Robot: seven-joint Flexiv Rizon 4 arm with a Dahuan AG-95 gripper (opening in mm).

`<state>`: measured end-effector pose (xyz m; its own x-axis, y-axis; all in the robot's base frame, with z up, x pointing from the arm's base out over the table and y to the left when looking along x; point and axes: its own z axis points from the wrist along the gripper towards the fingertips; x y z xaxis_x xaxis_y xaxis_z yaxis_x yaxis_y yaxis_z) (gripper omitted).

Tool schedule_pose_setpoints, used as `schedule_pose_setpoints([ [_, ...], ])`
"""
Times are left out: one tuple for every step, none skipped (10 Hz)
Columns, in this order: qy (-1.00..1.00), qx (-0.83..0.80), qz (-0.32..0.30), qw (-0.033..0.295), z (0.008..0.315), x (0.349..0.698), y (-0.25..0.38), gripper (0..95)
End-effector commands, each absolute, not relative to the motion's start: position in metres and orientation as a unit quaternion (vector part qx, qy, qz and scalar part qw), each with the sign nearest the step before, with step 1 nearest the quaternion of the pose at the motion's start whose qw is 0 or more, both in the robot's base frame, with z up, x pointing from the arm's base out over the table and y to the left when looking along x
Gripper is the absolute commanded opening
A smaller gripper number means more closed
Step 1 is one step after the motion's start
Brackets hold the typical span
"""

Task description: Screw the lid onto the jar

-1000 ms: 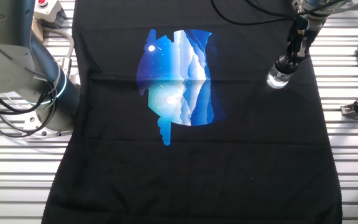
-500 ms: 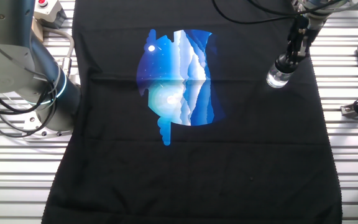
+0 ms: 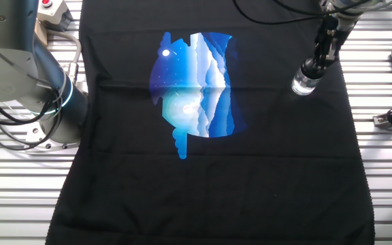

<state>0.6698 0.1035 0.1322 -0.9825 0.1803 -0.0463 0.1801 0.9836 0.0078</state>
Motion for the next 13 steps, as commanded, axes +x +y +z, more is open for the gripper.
schedule_pose_setpoints([
  [0.996, 0.089, 0.001, 0.024, 0.1329, 0.6698, 0.1044, 0.0],
  [0.996, 0.088, 0.001, 0.024, 0.1327, 0.6696, 0.1051, 0.0],
  [0.996, 0.089, 0.0, 0.024, 0.1325, 0.6694, 0.1062, 0.0],
  [0.996, 0.09, -0.001, 0.024, 0.1323, 0.6693, 0.1069, 0.0],
  [0.996, 0.089, -0.002, 0.025, 0.1322, 0.6692, 0.1073, 0.0],
  [0.996, 0.085, 0.0, 0.025, 0.1324, 0.6691, 0.1076, 0.0],
  [0.996, 0.082, 0.0, 0.025, 0.1325, 0.6691, 0.1076, 0.0],
  [0.997, 0.077, 0.0, 0.027, 0.1327, 0.669, 0.108, 0.0],
  [0.997, 0.077, 0.001, 0.027, 0.1327, 0.669, 0.1081, 0.0],
  [0.997, 0.073, 0.0, 0.028, 0.1326, 0.6689, 0.1087, 0.0],
  [0.998, 0.063, 0.0, 0.028, 0.1324, 0.6688, 0.1091, 0.0],
  [0.999, 0.043, -0.004, 0.029, 0.1323, 0.6687, 0.1096, 0.0],
  [0.999, 0.037, -0.005, 0.029, 0.1324, 0.6687, 0.1099, 0.0],
])
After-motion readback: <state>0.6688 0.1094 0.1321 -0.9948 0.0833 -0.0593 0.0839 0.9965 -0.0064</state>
